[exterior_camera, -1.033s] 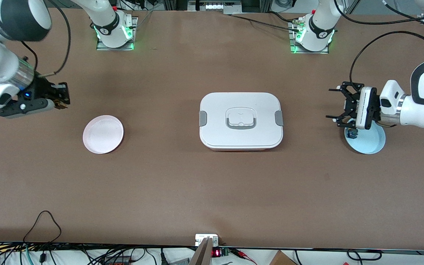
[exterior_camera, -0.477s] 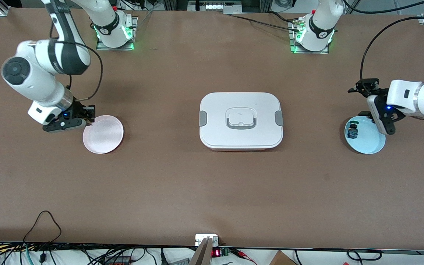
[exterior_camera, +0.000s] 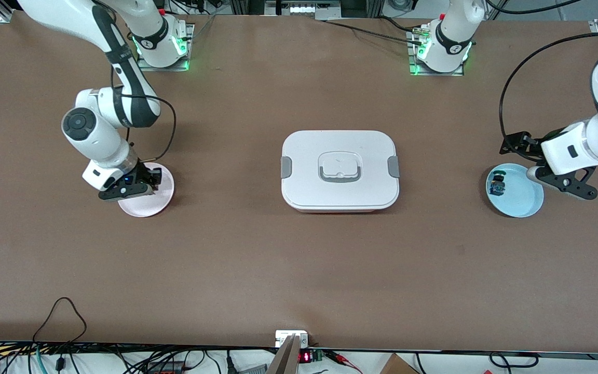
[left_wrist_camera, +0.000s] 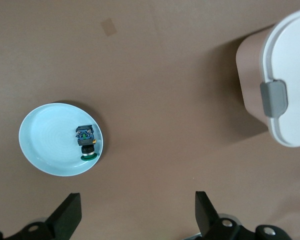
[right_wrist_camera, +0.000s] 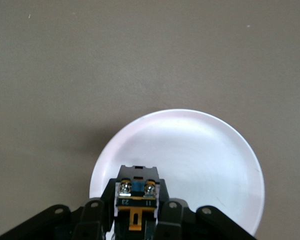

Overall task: Transfer orange switch to right arm and place
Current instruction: 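Lower the switch onto the white plate and open the right gripper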

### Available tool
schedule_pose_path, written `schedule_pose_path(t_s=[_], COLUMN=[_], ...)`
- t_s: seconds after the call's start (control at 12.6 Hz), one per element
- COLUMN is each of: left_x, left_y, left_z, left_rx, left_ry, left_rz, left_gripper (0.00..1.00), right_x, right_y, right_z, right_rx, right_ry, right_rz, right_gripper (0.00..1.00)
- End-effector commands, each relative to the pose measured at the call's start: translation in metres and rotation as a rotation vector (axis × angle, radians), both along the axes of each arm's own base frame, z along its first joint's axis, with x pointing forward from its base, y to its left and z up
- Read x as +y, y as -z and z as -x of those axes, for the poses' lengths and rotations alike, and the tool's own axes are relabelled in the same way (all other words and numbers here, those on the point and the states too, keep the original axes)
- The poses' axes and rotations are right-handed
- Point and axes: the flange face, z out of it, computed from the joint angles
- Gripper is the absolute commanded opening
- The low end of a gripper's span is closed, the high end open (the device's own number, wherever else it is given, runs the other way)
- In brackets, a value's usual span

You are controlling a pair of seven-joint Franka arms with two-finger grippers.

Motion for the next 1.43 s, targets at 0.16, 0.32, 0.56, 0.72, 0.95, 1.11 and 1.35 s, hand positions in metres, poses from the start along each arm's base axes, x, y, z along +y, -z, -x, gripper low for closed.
schedule_pose_path(t_s=[0.16, 0.32, 0.56, 0.72, 0.95, 1.11, 1.35], left_x=[-0.021, -0.025, -0.017, -0.02, -0.015, -0.017, -0.012], left_y=[-0.036, -0.043, -0.037, -0.035, -0.046, -0.069, -0.087], left_z=[0.01, 0.015, 0.023, 0.028, 0.027, 0.019, 0.017], left_rx=[-0.033, -0.052, -0.108, -0.107, -0.102, -0.147, -0.146], left_ry=[-0.156, -0.162, -0.175, -0.227, -0.233, -0.254, -0.309], left_rz=[-0.07, -0.068, -0.062, -0.073, -0.083, -0.088, -0.091], left_gripper=[1.0, 1.0, 1.0, 1.0, 1.0, 1.0, 1.0], right_x=[0.004, -0.001, -0.014, -0.018, -0.013, -0.003, 0.006], right_y=[0.032, 0.037, 0.037, 0.024, -0.025, -0.092, -0.207], right_z=[0.004, 0.009, 0.007, 0.003, 0.0, -0.001, -0.002], right_rx=[-0.015, -0.016, -0.013, -0.032, -0.007, 0.037, 0.131], right_ry=[0.012, 0.012, 0.008, 0.023, 0.063, 0.077, 0.1], right_rz=[-0.009, -0.008, -0.004, -0.01, -0.02, -0.027, -0.007], right_gripper=[0.0, 0.0, 0.45, 1.0, 1.0, 1.0, 1.0])
